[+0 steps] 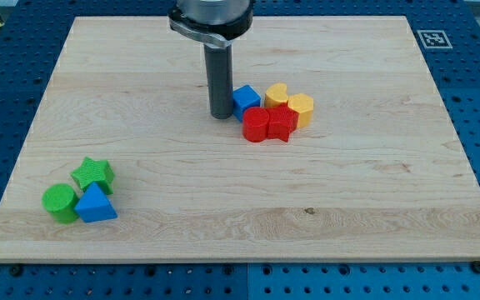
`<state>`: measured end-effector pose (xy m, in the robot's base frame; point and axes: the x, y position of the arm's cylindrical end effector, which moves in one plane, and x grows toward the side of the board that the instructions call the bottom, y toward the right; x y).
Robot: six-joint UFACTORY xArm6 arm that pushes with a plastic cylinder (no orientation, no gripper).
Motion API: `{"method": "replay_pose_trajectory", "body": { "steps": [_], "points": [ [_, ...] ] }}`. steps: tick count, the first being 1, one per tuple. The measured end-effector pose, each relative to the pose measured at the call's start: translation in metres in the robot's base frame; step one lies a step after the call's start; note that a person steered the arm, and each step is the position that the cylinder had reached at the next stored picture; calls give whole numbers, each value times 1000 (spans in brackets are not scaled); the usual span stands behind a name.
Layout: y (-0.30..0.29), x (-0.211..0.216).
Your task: Move your arm to the bottom left of the board
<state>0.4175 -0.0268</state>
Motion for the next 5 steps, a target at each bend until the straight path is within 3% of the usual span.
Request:
{"method": "replay_pose_trajectory", "body": {
  "steps": [3, 5],
  "points": [
    [19, 0],
    [-88, 14]
  ]
}}
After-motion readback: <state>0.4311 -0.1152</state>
